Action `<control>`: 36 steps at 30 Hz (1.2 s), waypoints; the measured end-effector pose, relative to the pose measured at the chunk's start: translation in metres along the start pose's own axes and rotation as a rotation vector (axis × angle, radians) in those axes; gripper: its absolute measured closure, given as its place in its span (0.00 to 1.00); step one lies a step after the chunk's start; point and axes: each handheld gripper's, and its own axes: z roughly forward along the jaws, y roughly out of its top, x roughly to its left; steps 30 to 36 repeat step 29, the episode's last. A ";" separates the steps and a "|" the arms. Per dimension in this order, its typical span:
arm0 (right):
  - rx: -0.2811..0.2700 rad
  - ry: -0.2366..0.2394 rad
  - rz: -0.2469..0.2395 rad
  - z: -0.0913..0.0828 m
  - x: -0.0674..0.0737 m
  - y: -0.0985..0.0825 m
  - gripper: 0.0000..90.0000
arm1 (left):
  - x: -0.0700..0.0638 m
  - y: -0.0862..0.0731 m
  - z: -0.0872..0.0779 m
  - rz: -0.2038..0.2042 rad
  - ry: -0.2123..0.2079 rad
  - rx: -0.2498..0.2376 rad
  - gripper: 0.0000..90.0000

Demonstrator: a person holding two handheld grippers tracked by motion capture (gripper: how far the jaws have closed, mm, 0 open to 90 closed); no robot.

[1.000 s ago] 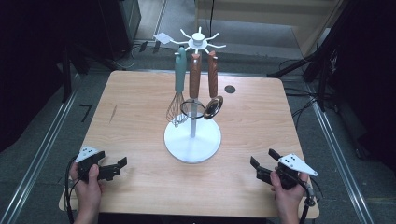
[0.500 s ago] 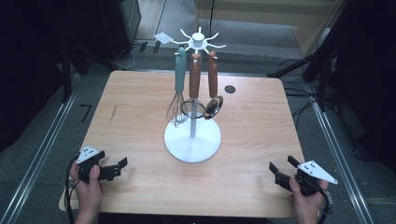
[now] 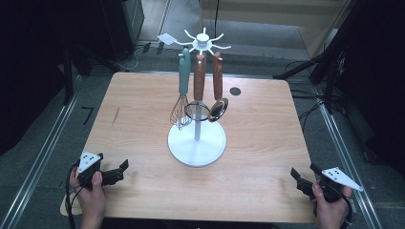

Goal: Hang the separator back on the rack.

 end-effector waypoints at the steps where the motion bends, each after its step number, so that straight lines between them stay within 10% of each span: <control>1: -0.007 0.002 0.009 -0.001 -0.001 -0.001 0.19 | 0.000 0.000 0.000 0.004 0.002 0.001 0.00; 13: 0.042 -0.012 -0.076 0.006 0.015 0.000 0.17 | 0.001 -0.003 -0.005 -0.014 0.009 -0.054 0.00; 36: 0.072 0.010 -0.082 0.011 0.021 0.002 0.16 | 0.001 -0.004 -0.008 -0.014 0.005 -0.087 0.00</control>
